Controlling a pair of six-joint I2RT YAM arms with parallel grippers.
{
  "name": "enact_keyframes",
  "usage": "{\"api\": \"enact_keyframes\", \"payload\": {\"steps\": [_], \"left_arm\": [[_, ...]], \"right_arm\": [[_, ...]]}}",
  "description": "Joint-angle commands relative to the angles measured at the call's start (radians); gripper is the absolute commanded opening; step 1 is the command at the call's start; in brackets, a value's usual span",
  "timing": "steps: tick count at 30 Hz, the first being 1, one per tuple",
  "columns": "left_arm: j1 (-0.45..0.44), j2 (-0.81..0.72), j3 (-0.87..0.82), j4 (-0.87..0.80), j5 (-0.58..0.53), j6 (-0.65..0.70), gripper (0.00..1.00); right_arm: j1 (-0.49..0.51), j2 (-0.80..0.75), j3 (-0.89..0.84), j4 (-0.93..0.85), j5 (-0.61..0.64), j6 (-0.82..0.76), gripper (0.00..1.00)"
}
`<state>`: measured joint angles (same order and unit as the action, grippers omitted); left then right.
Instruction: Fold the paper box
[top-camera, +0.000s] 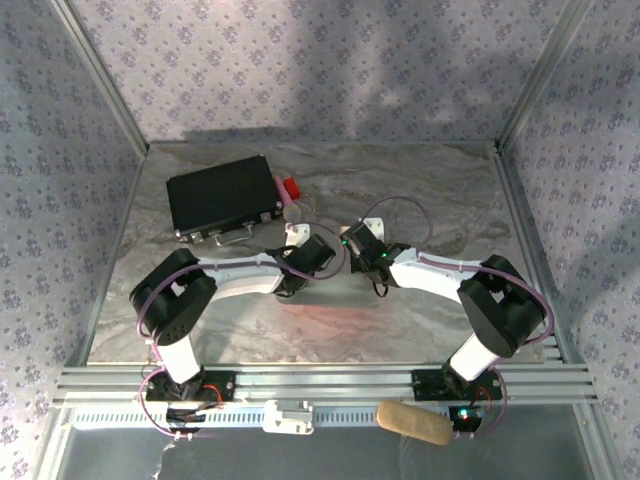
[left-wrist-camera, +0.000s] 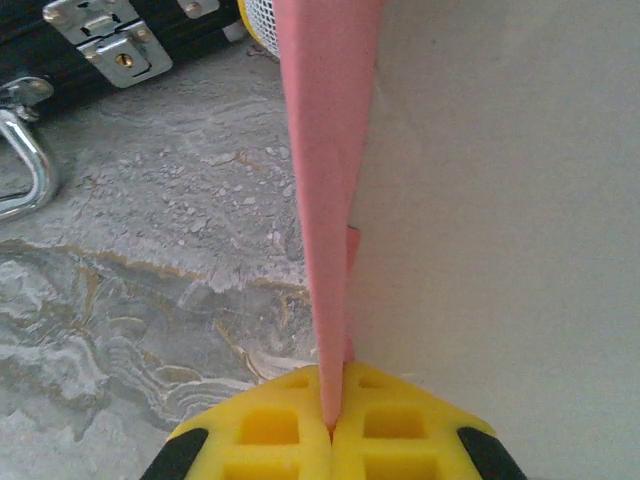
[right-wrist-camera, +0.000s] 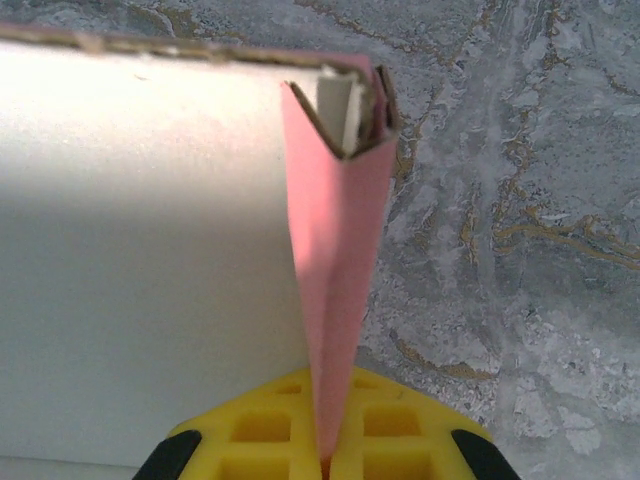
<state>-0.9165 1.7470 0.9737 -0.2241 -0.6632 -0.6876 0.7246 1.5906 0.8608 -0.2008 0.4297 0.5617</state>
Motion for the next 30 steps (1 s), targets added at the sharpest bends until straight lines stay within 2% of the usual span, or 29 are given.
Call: {"api": "enact_keyframes", "payload": {"steps": [1,2,3,4,5,6,9,13,17,25,30], "left_arm": [[-0.009,0.001,0.013,-0.095,-0.122,-0.033,0.00],[-0.009,-0.019,-0.001,-0.064,-0.101,-0.023,0.00],[-0.006,-0.041,-0.015,-0.034,-0.076,-0.008,0.04],[-0.003,-0.065,-0.026,-0.007,-0.047,0.011,0.17],[0.001,-0.092,-0.038,0.015,-0.019,0.025,0.35],[0.004,-0.118,-0.052,0.043,0.012,0.049,0.44],[0.022,-0.204,-0.087,0.114,0.128,0.104,0.58],[0.093,-0.269,-0.120,0.162,0.310,0.136,0.61],[0.148,-0.271,-0.127,0.164,0.408,0.152,0.61],[0.164,-0.187,-0.090,0.165,0.421,0.181,0.56],[0.164,-0.144,-0.084,0.170,0.369,0.184,0.48]], "right_arm": [[0.001,-0.023,-0.006,-0.054,0.029,0.003,0.00],[-0.001,-0.024,-0.007,-0.055,0.030,0.003,0.00],[-0.001,-0.027,-0.009,-0.055,0.030,0.003,0.00],[-0.004,-0.030,-0.011,-0.055,0.029,0.003,0.00],[-0.003,-0.034,-0.014,-0.056,0.028,0.002,0.00],[-0.003,-0.037,-0.014,-0.057,0.029,0.001,0.00],[-0.008,-0.042,-0.013,-0.056,0.024,-0.002,0.00],[-0.008,-0.042,-0.014,-0.052,0.019,0.000,0.00],[-0.010,-0.043,-0.016,-0.052,0.016,0.001,0.00],[-0.012,-0.045,-0.017,-0.053,0.012,0.000,0.00],[-0.014,-0.049,-0.016,-0.055,0.007,-0.003,0.00]]}}
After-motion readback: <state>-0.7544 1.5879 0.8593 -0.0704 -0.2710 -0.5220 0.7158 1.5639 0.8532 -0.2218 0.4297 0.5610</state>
